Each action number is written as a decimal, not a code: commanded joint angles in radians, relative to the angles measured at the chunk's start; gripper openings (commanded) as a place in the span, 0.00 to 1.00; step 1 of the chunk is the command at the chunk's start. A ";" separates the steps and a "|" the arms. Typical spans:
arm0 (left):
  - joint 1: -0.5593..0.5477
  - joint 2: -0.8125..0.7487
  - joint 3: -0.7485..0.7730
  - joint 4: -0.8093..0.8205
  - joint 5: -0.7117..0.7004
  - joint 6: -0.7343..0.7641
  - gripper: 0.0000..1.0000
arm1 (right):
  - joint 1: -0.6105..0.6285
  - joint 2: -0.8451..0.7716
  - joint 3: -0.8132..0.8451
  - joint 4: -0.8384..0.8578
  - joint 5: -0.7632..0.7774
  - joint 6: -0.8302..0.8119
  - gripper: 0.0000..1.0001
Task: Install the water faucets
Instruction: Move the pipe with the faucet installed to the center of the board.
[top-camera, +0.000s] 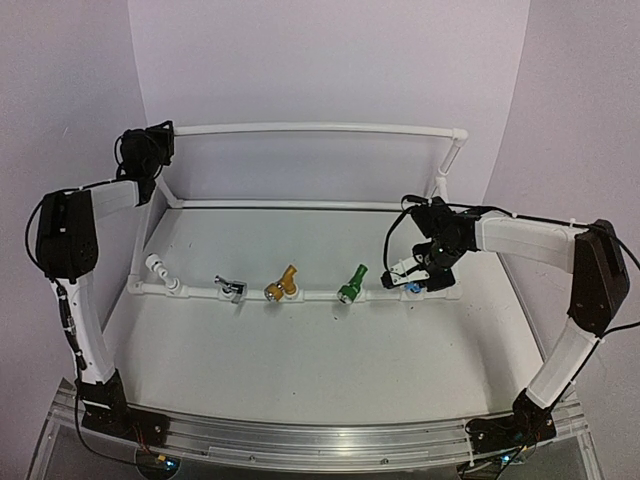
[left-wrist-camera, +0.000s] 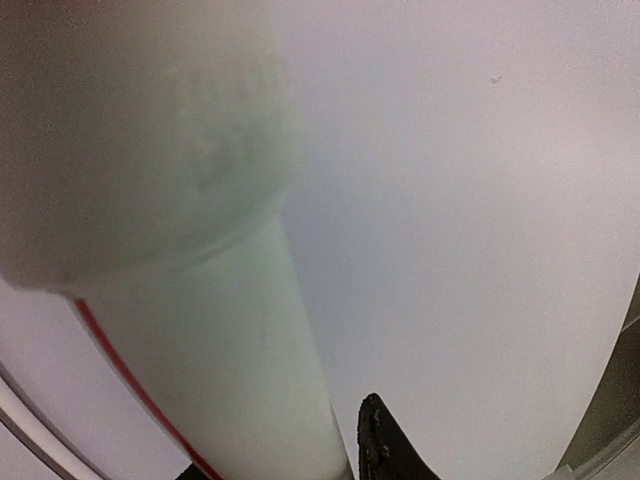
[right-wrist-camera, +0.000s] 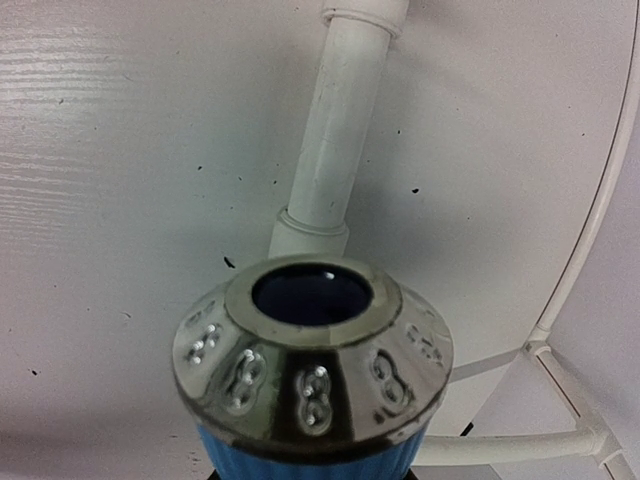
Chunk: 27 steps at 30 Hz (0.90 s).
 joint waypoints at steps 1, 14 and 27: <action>-0.010 -0.293 -0.086 0.154 -0.019 0.370 0.02 | -0.021 0.028 0.015 0.029 0.048 0.005 0.00; -0.007 -0.483 -0.172 0.013 -0.115 0.492 0.00 | -0.021 0.027 0.034 0.027 0.045 -0.003 0.00; -0.007 -0.835 -0.504 -0.120 -0.280 0.564 0.00 | -0.019 -0.009 0.035 0.012 0.010 -0.015 0.00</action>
